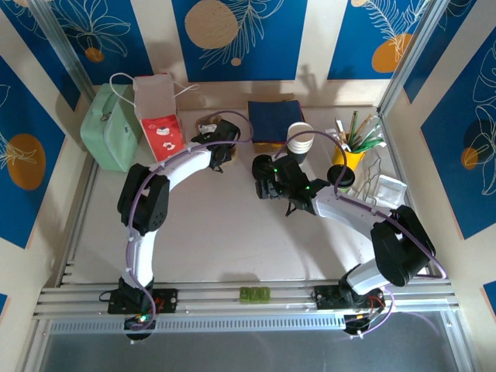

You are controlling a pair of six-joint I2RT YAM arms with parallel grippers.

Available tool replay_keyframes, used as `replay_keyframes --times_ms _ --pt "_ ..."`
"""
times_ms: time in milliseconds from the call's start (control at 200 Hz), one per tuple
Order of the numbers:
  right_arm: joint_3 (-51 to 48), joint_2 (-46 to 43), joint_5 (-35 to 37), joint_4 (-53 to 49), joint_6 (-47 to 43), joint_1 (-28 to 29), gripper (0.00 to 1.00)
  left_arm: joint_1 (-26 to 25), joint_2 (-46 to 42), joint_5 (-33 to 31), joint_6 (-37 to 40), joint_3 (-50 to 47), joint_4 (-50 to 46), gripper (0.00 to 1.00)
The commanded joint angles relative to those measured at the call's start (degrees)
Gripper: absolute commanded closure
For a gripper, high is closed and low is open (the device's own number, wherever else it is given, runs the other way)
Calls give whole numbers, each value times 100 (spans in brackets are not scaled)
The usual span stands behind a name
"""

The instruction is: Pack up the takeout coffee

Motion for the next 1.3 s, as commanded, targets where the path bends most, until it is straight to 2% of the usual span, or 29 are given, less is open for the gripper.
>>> replay_keyframes --times_ms 0,350,825,885,955,1095,1296 --pt "195 46 92 -73 -52 33 12 57 -22 130 -25 157 50 62" --pt "307 189 96 -162 -63 42 12 60 -160 221 60 5 289 66" --pt "402 314 137 -252 -89 66 12 141 -219 465 125 -72 570 83" --pt "418 331 146 -260 -89 64 12 145 -223 461 133 -69 567 82" --pt "420 340 148 -259 -82 68 12 143 -214 426 129 -69 541 71" --pt "437 364 168 -263 -98 86 13 141 -119 259 84 4 386 56" --pt "455 393 211 -287 -101 95 12 143 47 229 89 133 323 58"
